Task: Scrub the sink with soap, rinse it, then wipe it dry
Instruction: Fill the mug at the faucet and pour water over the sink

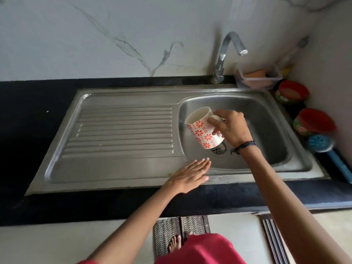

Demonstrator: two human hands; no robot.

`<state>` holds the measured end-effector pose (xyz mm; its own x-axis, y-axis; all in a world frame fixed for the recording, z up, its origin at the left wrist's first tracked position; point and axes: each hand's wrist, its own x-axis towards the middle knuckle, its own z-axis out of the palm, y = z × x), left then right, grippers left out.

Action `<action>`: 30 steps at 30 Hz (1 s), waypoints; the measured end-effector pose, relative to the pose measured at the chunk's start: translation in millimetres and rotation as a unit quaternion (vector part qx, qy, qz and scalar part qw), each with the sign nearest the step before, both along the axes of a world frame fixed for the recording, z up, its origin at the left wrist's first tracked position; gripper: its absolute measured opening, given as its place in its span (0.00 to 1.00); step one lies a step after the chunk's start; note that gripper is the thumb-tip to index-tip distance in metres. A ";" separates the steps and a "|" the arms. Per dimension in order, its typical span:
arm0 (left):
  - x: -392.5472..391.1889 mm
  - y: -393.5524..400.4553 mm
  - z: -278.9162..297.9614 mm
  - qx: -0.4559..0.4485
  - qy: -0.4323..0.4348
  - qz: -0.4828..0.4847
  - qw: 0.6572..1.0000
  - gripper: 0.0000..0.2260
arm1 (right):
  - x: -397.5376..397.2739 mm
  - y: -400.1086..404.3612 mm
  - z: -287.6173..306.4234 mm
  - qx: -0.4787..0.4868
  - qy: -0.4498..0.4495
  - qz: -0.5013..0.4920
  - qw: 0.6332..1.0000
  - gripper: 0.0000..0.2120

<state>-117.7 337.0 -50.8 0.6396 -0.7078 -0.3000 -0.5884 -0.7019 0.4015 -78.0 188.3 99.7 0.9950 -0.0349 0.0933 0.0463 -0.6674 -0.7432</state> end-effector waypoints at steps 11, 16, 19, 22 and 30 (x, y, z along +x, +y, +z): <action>102.5 -21.3 16.4 -0.101 -0.021 0.170 0.980 0.20 | 5.2 -98.4 -19.6 0.193 -0.012 -0.152 0.969 0.05; 211.6 -78.0 56.7 -0.157 -0.027 0.303 0.940 0.20 | 35.8 -128.7 -25.0 0.234 -0.018 -0.153 0.960 0.09; 262.0 -122.4 97.5 -0.270 0.013 0.373 0.888 0.23 | 60.6 -138.9 -32.8 0.246 -0.017 -0.136 0.959 0.10; 301.5 -161.1 123.8 -0.265 0.008 0.397 0.879 0.23 | 85.2 -143.9 -44.4 0.258 -0.024 -0.113 0.959 0.07; 357.7 -185.0 85.0 -0.202 0.078 0.510 0.833 0.16 | 133.4 -141.1 -74.6 0.344 -0.031 -0.083 0.935 0.08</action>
